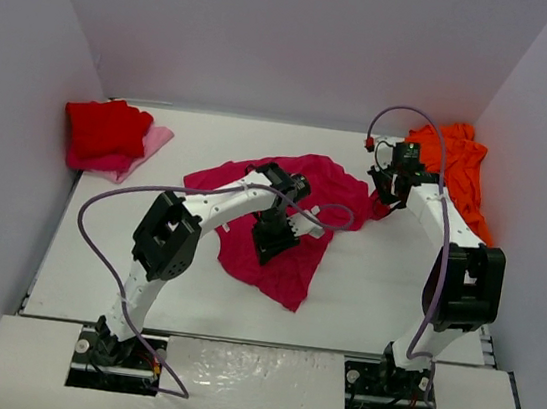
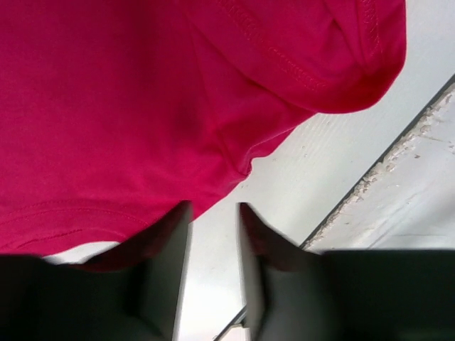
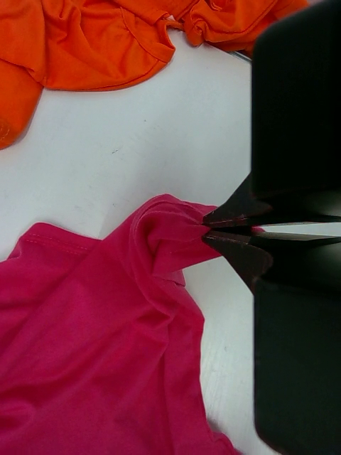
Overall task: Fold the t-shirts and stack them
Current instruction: Flatten out the tshirt
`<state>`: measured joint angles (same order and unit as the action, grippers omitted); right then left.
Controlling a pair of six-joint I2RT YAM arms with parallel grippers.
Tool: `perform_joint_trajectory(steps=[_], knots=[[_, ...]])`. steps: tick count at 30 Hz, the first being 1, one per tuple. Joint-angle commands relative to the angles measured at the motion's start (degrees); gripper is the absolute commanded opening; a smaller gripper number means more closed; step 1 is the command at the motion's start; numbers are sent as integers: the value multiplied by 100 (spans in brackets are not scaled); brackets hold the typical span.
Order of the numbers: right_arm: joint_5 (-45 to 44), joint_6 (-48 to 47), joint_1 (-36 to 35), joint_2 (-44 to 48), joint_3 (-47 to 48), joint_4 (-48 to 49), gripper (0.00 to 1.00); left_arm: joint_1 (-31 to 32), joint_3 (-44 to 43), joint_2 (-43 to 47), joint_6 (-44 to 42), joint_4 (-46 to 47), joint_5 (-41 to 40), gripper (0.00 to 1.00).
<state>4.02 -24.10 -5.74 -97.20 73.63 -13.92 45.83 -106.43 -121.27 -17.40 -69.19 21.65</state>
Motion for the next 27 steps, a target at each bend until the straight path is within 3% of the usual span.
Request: perform_joint_trajectory(steps=[1,6,14,19,27], knots=[[86,46,-59,333,170,114,0,-261,-259,-109,-118,-423,781,20],[170,56,-60,466,189,91,0,-562,-317,-340,-169,-526,1125,0],[167,125,-135,523,182,59,0,-995,-250,-742,-98,-152,618,0],[55,116,-208,605,179,56,0,-1449,-835,-1420,6,-455,472,0],[-88,194,-431,873,57,70,0,-2429,-2360,-2558,490,-597,-943,0]])
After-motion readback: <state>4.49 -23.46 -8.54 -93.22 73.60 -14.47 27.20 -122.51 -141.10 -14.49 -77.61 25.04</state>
